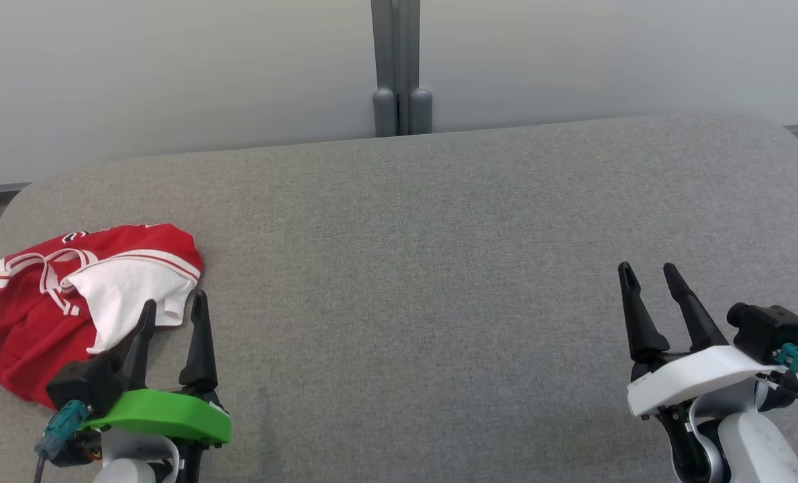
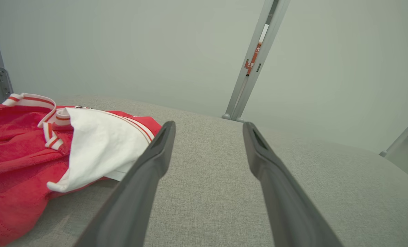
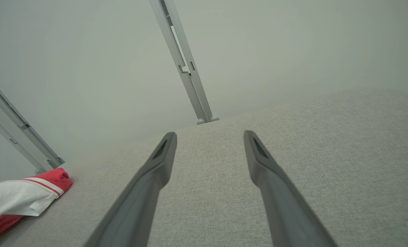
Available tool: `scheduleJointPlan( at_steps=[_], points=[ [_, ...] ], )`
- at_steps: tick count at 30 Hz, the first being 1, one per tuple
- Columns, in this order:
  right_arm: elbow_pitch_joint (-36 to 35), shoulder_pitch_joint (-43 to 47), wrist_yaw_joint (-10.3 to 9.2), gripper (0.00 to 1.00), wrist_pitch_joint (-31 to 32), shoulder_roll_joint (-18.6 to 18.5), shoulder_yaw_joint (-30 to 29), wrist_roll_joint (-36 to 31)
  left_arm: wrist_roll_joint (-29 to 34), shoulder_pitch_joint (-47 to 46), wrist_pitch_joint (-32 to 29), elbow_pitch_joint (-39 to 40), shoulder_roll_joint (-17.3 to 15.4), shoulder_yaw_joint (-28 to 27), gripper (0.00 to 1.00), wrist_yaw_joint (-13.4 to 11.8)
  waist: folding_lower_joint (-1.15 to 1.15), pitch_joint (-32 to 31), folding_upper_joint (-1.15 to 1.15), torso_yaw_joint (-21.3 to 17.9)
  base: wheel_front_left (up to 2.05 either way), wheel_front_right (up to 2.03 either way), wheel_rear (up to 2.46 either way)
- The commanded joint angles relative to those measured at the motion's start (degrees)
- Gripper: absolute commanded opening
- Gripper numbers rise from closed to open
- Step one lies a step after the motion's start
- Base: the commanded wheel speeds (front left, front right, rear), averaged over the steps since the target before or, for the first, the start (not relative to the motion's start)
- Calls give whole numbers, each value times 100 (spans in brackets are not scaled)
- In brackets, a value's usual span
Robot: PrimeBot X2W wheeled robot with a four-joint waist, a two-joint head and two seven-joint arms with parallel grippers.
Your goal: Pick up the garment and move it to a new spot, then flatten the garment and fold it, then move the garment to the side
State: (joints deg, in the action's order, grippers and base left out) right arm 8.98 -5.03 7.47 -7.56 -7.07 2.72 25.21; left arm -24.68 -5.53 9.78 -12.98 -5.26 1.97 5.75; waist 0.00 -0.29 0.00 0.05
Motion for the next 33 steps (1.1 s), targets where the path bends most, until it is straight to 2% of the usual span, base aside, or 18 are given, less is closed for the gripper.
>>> scheduleJointPlan(
  at_steps=[1, 11, 33],
  points=[
    [-66, -39, 3, 100, -41, -31, 19, -155, 160, -142, 60, 21, -65, 15, 100, -35, 0, 0, 0, 0, 0, 0, 0],
    [-79, -18, 2, 100, -81, -25, 55, -615, 652, -128, 190, -110, -89, 103, 100, -77, 0, -3, 0, 3, 0, 0, 0],
    [-66, 95, 3, 100, -174, 19, 107, -1304, 1316, -140, 441, -374, -122, 222, 100, -70, 0, -2, 0, -2, 0, 0, 0]
  ],
)
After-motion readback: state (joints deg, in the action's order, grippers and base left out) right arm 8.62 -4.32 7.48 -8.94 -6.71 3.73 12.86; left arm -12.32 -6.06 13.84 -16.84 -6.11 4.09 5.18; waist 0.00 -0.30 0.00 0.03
